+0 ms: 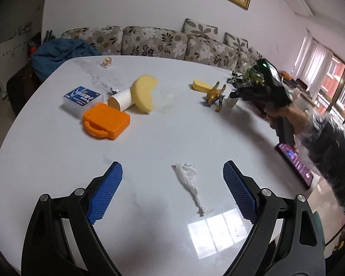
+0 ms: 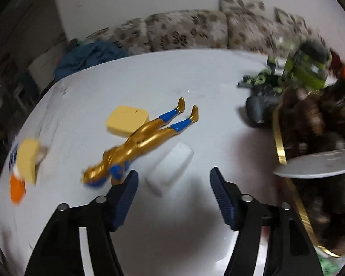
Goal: Collect trash
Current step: 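Grasp the white foam block with the right tool while the left tool grasps the yellow sponge, then drop the foam block and yellow sponge into the cardboard box, then grasp the gold robot figure with the right tool while the left tool grasps the white paper roll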
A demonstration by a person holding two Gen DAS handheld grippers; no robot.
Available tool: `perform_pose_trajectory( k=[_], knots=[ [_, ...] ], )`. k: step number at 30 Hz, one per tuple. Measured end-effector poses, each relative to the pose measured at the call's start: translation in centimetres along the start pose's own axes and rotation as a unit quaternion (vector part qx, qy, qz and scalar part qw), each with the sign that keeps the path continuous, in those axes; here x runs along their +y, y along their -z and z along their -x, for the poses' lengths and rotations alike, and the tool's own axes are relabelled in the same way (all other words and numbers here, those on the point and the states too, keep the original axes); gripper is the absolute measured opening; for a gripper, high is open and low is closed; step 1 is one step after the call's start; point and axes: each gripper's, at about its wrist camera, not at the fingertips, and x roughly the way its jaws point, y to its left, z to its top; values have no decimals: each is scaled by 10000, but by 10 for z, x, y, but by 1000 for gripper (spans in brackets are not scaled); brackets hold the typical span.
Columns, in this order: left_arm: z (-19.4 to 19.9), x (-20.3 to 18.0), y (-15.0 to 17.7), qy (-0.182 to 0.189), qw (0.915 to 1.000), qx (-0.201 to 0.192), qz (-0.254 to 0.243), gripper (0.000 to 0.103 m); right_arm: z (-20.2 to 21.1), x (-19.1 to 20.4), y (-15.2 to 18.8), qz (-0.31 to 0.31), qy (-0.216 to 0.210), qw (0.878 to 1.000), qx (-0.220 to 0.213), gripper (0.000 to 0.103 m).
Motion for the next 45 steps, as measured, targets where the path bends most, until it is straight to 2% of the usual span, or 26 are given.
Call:
perform_pose_trajectory(
  k=[1,4,7,10,13,16,17,18,19,20,21,23,26,28,30,33,35,40,43,45],
  knots=[
    [-2,1,-1,-25,10000,15,-15,87,-10,1,-1,-36,4,9999,142,29],
    [-9,10,-10,-171,9998,4,-115,87,-5,8,2,94,85,9999,76,19],
    [-28,22,-34,-367,9992,-28,-171,87,19,13,15,217,-218,9995,-20,19],
    [-68,23,-71,-453,9980,69,-435,87,61,16,39,244,-877,9957,-185,19],
    [-118,18,-104,-633,9945,285,-779,87,98,22,67,405,-1311,9898,-384,20],
    [-167,21,-126,-903,9915,652,-670,87,125,31,98,590,-1572,9844,-527,21],
    [-180,22,-129,-970,9902,778,-642,84,131,34,105,621,-1636,9831,-540,21],
    [-189,23,-132,-1372,9855,730,-675,76,136,36,113,638,-1714,9816,-557,21],
    [-192,21,-133,-1606,9810,732,-804,52,140,37,121,638,-1777,9804,-565,21],
    [-192,20,-134,-1652,9796,741,-866,42,143,38,126,622,-1813,9798,-575,21],
    [-181,19,-134,-1587,9818,669,-798,35,147,39,133,598,-1854,9789,-611,21],
    [-147,15,-130,-1280,9890,440,-599,35,154,45,144,666,-1875,9776,-690,21],
    [-88,3,-121,-1056,9927,-31,-580,35,163,55,155,782,-1913,9749,-827,21],
    [-30,-8,-103,-847,9937,-385,-624,35,171,61,163,791,-2045,9715,-897,21],
    [15,-19,-80,-611,9945,-543,-660,35,184,70,174,822,-2328,9646,-922,21],
    [74,-36,-29,-317,9943,-571,-841,35,204,86,199,1037,-2725,9528,-842,21],
    [100,-46,16,-140,9945,-380,-965,35,215,98,223,1225,-2955,9452,-656,21],
    [113,-58,115,-23,9930,412,-1103,35,216,126,289,1684,-3457,9229,190,21],
    [88,-51,162,3,9890,1018,-1073,36,194,143,334,1963,-3515,9099,997,22],
    [57,-45,192,16,9818,1516,-1144,44,169,152,356,2031,-3414,9059,1468,26]
  ],
)
